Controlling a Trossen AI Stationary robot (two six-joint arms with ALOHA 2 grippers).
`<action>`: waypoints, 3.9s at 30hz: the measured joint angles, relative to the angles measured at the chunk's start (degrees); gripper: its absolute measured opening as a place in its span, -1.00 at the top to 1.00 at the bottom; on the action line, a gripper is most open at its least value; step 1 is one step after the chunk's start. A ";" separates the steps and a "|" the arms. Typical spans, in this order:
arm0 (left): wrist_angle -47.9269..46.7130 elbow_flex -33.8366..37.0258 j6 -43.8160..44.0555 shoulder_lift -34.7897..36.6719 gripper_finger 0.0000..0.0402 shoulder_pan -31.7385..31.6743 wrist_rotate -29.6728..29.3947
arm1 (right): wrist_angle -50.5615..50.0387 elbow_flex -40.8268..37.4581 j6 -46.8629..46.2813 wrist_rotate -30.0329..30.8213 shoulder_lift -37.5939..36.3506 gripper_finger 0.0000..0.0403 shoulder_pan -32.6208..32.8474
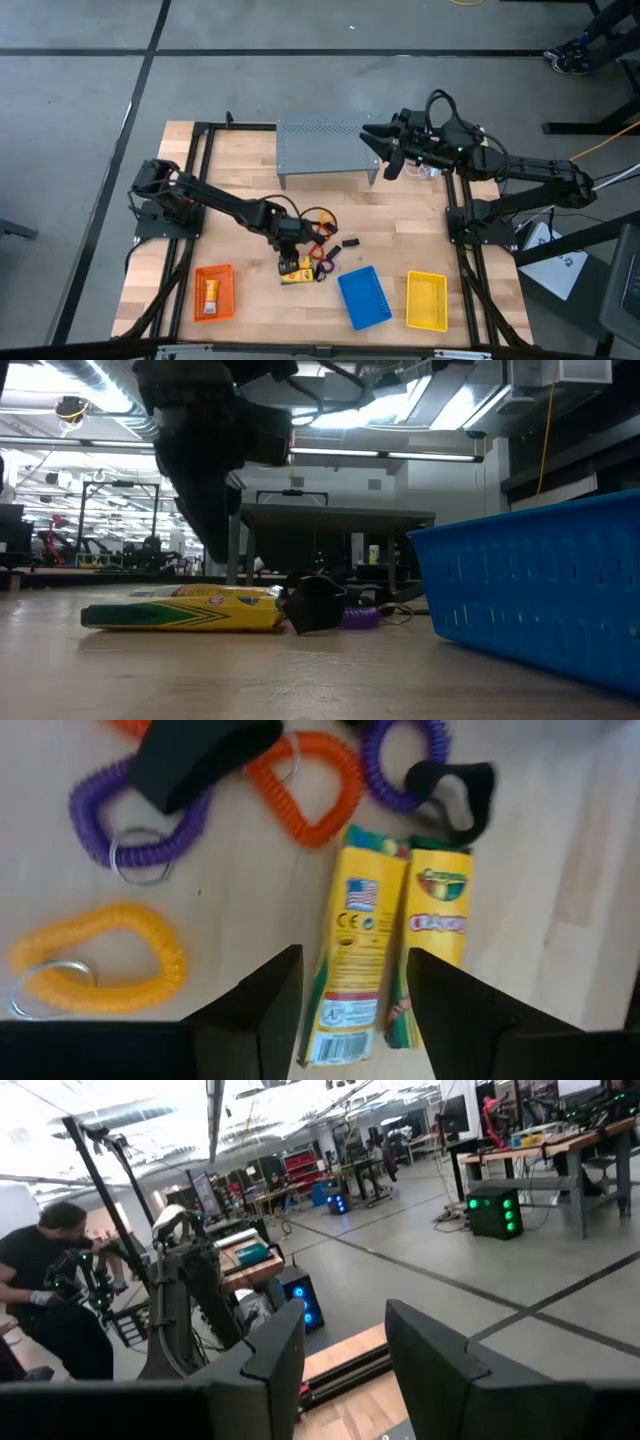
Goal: Pick & Place Office Desk Supplies
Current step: Put the yellow crayon box into the orange bin
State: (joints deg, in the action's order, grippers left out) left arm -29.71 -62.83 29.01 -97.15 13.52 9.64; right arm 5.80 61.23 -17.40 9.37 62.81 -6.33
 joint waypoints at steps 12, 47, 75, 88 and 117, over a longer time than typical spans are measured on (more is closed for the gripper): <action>1.59 0.02 4.78 -0.69 0.12 1.97 -1.28 | -3.28 0.00 0.49 -1.64 -0.02 0.29 -0.02; 2.94 -0.04 4.05 -9.69 0.60 4.29 3.61 | -6.38 0.00 1.32 -1.25 0.00 0.29 -2.40; -25.65 0.15 47.13 24.30 0.73 7.11 -14.58 | -5.84 0.00 0.88 -0.98 0.00 0.29 -2.64; -32.42 0.13 85.68 25.08 0.73 32.14 -20.09 | -5.84 0.00 1.32 -0.81 0.00 0.29 -2.64; -45.29 0.90 -19.57 24.99 0.73 35.45 -3.03 | -6.05 0.04 -7.38 6.65 0.87 0.29 -2.27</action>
State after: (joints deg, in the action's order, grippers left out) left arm -75.00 -61.93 9.44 -72.16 48.97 6.61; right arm -0.24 61.28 -24.78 16.02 63.67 -8.60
